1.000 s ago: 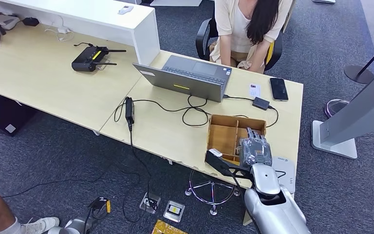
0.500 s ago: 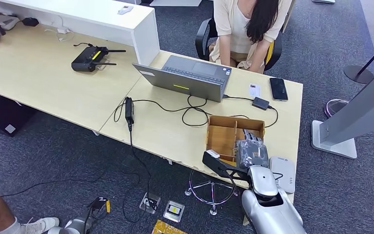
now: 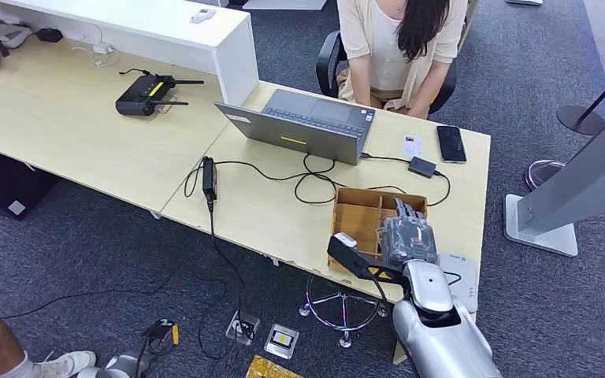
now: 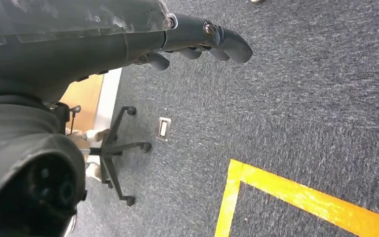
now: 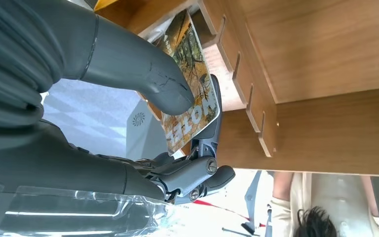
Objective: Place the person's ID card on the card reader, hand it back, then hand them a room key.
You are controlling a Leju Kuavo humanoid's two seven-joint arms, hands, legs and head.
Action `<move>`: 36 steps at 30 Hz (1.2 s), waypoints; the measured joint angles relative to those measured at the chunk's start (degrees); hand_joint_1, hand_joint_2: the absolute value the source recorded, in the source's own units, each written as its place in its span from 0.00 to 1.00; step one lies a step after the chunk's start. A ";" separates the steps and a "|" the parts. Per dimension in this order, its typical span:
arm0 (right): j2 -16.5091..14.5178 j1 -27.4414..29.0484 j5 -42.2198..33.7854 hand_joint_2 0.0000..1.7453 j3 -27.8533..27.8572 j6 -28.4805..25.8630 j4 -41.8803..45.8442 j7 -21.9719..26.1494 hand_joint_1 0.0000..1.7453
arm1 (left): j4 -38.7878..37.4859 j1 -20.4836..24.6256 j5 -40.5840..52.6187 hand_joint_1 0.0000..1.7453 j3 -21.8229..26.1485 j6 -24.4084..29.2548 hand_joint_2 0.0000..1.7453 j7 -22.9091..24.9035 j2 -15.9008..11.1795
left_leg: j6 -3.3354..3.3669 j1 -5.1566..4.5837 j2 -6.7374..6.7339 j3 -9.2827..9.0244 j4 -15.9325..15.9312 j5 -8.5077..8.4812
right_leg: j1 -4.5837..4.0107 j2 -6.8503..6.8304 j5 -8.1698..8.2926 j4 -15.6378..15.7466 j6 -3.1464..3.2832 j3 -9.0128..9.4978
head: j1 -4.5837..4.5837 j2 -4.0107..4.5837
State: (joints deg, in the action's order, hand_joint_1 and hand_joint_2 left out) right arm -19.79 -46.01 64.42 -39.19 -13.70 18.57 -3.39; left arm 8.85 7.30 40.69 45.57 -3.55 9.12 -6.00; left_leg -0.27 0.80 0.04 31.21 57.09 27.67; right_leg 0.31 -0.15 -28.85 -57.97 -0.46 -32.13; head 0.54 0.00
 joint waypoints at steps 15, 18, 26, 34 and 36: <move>0.57 -17.65 3.67 1.00 1.58 -3.81 2.39 2.66 1.00 | 0.00 -0.01 2.59 0.00 0.34 -1.05 0.00 -1.21 0.01 | -0.10 0.00 0.00 0.04 0.01 -0.08 | 0.00 0.01 0.04 -0.01 0.00 -0.05 | 0.01 0.00; 0.60 -20.31 3.84 1.00 2.43 -3.97 3.03 3.59 1.00 | 0.00 0.06 2.54 0.00 0.67 -0.75 0.00 -1.23 0.04 | -0.11 0.00 0.01 0.04 0.01 -0.09 | 0.00 -0.01 0.03 -0.01 0.01 -0.05 | 0.00 0.00; 0.43 -21.48 0.54 1.00 2.62 -4.83 3.39 3.77 1.00 | 0.00 0.09 2.41 0.00 1.65 -0.10 0.00 -1.16 0.07 | -0.11 0.00 0.01 0.04 0.01 -0.09 | 0.00 -0.01 0.03 -0.01 0.01 -0.04 | -0.01 0.00; 0.48 -21.78 -1.45 1.00 2.64 -3.74 3.23 2.81 1.00 | 0.00 0.11 2.79 0.00 2.08 -0.09 0.00 -1.18 0.05 | -0.11 0.00 0.01 0.04 0.01 -0.09 | 0.00 -0.01 0.03 -0.01 0.01 -0.06 | 0.01 0.00; 0.58 -21.84 -1.99 1.00 2.67 -2.18 3.00 2.09 1.00 | 0.00 0.11 3.09 0.00 2.32 -0.20 0.00 -1.34 0.01 | -0.11 0.00 0.01 0.04 0.01 -0.09 | 0.00 -0.01 0.03 -0.01 0.01 -0.06 | 0.00 0.00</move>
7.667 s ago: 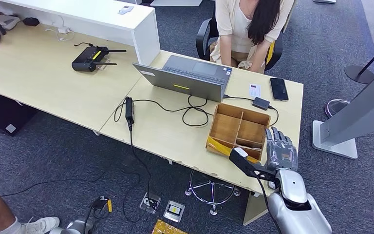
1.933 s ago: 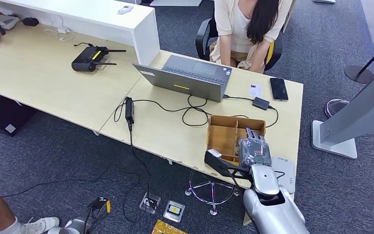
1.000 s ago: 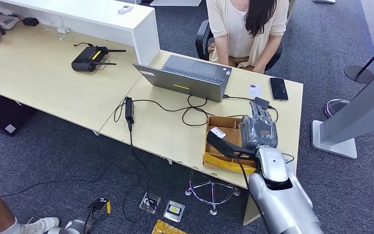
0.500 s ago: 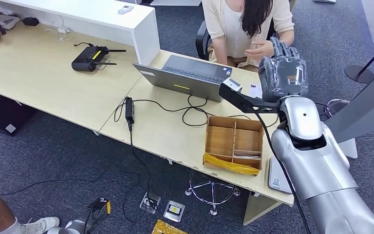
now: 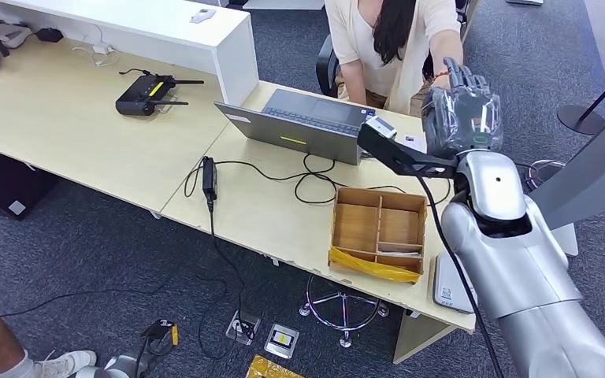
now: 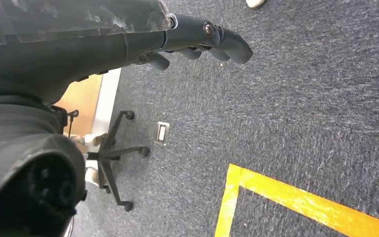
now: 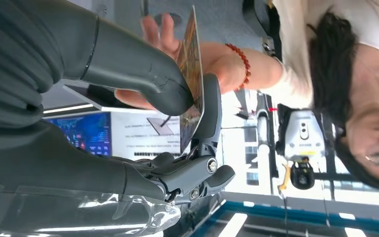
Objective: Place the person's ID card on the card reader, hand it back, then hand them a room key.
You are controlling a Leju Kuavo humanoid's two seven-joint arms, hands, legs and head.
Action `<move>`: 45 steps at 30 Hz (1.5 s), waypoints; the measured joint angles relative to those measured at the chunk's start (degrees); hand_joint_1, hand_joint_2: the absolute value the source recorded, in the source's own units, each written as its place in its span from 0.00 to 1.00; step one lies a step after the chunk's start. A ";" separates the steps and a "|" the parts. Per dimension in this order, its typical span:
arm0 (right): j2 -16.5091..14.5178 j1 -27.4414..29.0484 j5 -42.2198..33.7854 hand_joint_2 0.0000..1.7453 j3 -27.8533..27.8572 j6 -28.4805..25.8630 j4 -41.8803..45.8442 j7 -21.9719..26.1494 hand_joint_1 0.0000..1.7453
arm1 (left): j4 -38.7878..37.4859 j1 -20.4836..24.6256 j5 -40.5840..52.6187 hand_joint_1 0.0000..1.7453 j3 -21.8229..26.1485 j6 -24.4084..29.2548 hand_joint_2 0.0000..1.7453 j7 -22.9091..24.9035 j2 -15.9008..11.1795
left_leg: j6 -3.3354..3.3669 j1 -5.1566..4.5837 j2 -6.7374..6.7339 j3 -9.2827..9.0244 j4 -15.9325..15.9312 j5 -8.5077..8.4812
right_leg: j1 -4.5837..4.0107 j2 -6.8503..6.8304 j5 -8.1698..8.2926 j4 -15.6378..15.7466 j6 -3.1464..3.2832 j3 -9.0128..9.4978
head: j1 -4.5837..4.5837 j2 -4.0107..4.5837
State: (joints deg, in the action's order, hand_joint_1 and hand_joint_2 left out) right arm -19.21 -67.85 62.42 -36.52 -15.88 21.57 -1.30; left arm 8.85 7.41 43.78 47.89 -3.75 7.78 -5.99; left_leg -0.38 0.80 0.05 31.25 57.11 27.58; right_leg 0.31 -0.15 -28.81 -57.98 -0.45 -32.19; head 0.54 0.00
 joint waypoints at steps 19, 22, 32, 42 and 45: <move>2.90 0.31 2.09 0.25 1.91 4.34 -2.00 -3.56 0.01 | 0.00 -0.02 4.07 0.00 0.37 -1.72 0.00 -2.32 -0.17 | 0.00 0.00 0.00 0.01 0.01 0.00 | 0.00 0.00 0.00 0.00 0.00 -0.02 | 0.01 0.00; 3.21 0.44 2.99 0.00 2.01 3.04 -2.07 -3.09 0.00 | 0.00 -0.01 4.11 0.00 0.38 -1.99 0.00 -2.39 -0.17 | 0.00 0.00 -0.01 0.00 0.00 0.00 | 0.00 0.02 0.00 0.00 0.00 -0.02 | 0.01 0.00; 3.87 0.47 3.64 0.00 3.20 1.71 -2.10 -1.60 0.00 | 0.00 -0.01 4.26 0.00 0.65 -1.87 0.00 -2.13 -0.21 | 0.00 0.00 0.00 0.00 0.01 0.00 | 0.00 0.01 0.01 0.00 0.00 -0.01 | 0.00 0.00; 8.99 -0.11 -1.42 0.00 9.67 0.77 -2.10 -1.56 0.00 | 0.00 -0.05 4.98 0.00 2.42 -1.49 0.00 -0.86 -0.37 | 0.00 -0.03 0.03 0.00 0.05 0.00 | 0.02 -0.05 0.01 0.03 -0.01 0.01 | 0.00 0.00; 12.72 -0.24 -1.89 0.00 12.19 2.57 -2.10 -2.41 0.00 | 0.00 -0.09 5.24 0.00 3.23 -1.47 0.00 0.09 -0.37 | 0.01 -0.05 0.07 0.00 0.10 0.01 | 0.04 -0.09 0.03 0.04 -0.04 0.03 | 0.01 0.00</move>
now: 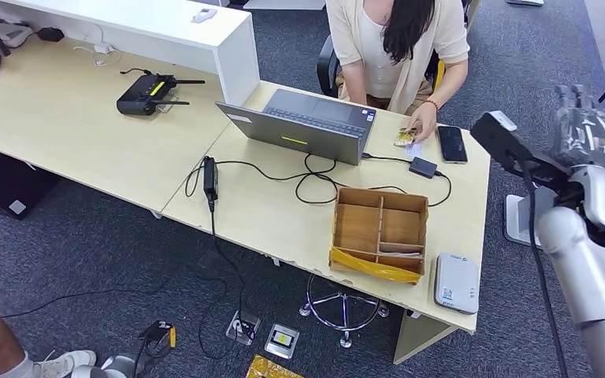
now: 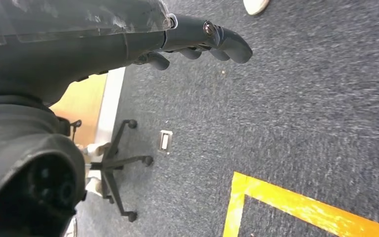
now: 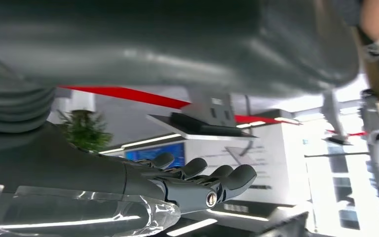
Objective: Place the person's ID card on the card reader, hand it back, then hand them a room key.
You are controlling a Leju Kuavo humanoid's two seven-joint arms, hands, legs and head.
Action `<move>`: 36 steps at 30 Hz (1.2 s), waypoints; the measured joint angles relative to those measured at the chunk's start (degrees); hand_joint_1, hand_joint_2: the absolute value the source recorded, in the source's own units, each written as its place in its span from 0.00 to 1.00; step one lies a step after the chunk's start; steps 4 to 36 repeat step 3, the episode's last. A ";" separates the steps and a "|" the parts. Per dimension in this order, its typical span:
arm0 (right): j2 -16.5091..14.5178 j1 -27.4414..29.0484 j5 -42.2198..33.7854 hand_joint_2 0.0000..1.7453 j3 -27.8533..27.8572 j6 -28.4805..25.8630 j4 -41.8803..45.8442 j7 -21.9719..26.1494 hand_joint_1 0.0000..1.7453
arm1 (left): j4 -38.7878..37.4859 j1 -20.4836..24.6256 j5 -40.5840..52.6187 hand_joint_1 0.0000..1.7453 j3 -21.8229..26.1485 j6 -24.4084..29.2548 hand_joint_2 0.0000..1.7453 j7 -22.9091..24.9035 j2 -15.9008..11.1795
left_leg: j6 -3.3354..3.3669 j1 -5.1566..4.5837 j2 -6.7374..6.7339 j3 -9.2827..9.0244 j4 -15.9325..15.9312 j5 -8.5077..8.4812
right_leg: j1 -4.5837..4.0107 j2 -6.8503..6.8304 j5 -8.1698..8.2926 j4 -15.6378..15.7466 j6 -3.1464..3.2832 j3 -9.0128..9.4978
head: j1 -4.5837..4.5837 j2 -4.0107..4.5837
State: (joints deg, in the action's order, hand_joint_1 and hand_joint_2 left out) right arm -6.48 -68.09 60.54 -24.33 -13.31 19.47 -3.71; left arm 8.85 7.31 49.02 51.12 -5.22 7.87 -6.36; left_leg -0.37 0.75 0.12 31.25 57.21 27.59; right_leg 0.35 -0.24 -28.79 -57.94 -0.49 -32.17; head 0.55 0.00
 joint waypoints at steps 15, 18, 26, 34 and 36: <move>3.82 0.00 0.33 0.00 1.91 1.32 0.00 -1.35 0.00 | 0.00 -0.03 0.13 0.00 0.55 0.06 0.00 1.16 0.00 | 0.02 -0.02 0.02 0.01 0.05 0.01 | 0.02 -0.02 0.01 0.01 -0.02 -0.01 | 0.01 0.00; 3.82 0.00 0.33 0.00 1.91 1.32 0.00 -1.35 0.00 | 0.00 -0.03 0.13 0.00 0.55 0.06 0.00 1.16 0.00 | 0.02 -0.02 0.02 0.01 0.05 0.01 | 0.02 -0.02 0.01 0.01 -0.02 -0.01 | 0.01 0.00; 3.82 0.00 0.33 0.00 1.91 1.32 0.00 -1.35 0.00 | 0.00 -0.03 0.13 0.00 0.55 0.06 0.00 1.16 0.00 | 0.02 -0.02 0.02 0.01 0.05 0.01 | 0.02 -0.02 0.01 0.01 -0.02 -0.01 | 0.01 0.00; 3.82 0.00 0.33 0.00 1.91 1.32 0.00 -1.35 0.00 | 0.00 -0.03 0.13 0.00 0.55 0.06 0.00 1.16 0.00 | 0.02 -0.02 0.02 0.01 0.05 0.01 | 0.02 -0.02 0.01 0.01 -0.02 -0.01 | 0.01 0.00; 3.82 0.00 0.33 0.00 1.91 1.32 0.00 -1.35 0.00 | 0.00 -0.03 0.13 0.00 0.55 0.06 0.00 1.16 0.00 | 0.02 -0.02 0.02 0.01 0.05 0.01 | 0.02 -0.02 0.01 0.01 -0.02 -0.01 | 0.01 0.00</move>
